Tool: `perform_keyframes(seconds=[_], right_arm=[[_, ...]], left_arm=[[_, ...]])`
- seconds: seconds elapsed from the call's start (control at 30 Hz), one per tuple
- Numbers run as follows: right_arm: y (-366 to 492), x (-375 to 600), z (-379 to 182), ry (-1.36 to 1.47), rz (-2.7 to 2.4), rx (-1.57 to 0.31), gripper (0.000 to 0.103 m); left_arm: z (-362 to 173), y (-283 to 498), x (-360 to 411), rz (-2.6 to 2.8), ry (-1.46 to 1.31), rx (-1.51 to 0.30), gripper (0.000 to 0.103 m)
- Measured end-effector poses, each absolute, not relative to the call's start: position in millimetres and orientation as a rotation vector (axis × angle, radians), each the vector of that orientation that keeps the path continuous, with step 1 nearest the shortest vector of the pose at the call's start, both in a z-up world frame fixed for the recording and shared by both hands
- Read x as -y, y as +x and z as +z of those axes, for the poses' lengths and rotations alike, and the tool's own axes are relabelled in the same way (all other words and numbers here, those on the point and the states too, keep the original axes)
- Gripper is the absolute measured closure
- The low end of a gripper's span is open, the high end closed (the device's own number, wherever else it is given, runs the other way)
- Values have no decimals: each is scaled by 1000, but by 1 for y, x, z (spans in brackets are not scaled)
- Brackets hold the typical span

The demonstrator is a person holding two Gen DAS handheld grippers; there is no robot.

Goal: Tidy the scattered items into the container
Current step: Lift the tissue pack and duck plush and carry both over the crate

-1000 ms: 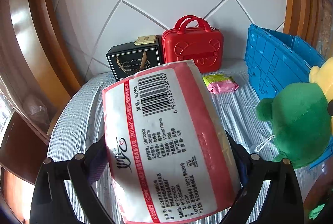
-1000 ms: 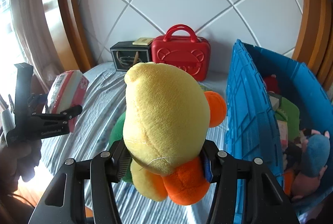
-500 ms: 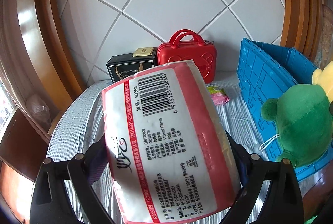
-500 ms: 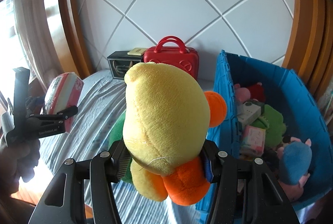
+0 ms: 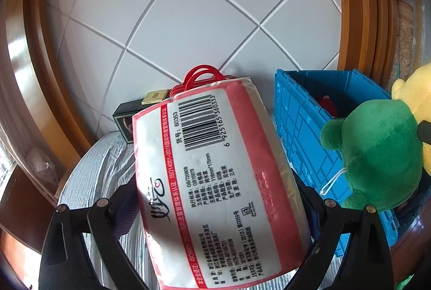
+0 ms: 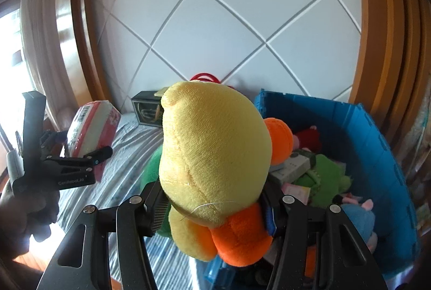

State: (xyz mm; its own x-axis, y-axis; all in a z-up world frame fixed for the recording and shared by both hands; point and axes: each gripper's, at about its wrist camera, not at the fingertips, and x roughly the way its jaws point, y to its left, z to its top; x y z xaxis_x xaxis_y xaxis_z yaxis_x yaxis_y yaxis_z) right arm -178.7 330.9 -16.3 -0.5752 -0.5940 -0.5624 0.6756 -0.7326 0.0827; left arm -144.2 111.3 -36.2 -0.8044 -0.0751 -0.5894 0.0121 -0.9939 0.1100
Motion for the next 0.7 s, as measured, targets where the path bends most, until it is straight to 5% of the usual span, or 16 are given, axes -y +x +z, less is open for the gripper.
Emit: perform_keyframes(seconds=[0.7], right_arm=[[-269,-472,-11,789,-2554,-22,47]], left_arm=[[-1,-195,-292,-3267,1025,433,6]])
